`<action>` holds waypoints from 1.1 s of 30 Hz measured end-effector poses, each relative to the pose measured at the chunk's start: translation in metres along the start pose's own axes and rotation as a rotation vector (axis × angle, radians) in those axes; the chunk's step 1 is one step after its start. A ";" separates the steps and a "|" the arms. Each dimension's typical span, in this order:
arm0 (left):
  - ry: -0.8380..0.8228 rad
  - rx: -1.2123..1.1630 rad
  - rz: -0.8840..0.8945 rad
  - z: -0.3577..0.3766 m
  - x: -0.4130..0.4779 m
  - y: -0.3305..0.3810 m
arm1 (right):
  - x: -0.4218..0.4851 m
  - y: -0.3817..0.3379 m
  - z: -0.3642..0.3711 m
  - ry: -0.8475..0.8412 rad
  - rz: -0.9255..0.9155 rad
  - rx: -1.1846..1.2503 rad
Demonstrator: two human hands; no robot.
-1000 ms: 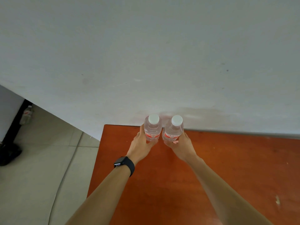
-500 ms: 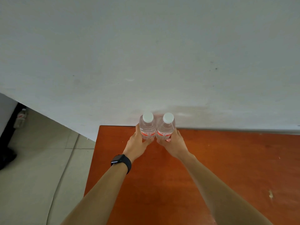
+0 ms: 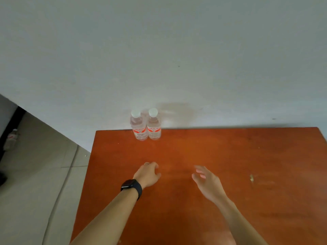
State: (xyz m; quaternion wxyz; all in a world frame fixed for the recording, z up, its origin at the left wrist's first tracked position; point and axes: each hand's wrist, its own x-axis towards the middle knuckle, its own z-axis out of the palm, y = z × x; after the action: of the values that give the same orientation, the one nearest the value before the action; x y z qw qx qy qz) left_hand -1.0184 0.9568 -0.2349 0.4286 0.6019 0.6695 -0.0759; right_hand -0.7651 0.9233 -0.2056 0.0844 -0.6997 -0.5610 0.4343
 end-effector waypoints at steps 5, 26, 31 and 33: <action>-0.072 0.213 0.242 0.077 -0.038 0.104 | -0.110 0.090 -0.050 0.159 -0.008 -0.074; -0.181 0.765 1.654 0.518 -0.433 0.593 | -0.672 0.459 -0.177 1.291 0.747 0.063; -0.306 0.787 1.826 0.606 -0.503 0.651 | -0.754 0.526 -0.184 1.421 0.885 0.145; -0.347 0.775 1.875 0.642 -0.524 0.675 | -0.783 0.553 -0.193 1.447 0.932 0.158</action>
State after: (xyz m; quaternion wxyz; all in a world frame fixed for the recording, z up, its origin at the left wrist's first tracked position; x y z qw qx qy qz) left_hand -0.1687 0.3507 -0.0051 0.1825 0.9602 -0.2112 -0.0074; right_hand -0.2307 0.1256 -0.0211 0.2828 -0.9549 0.0066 -0.0900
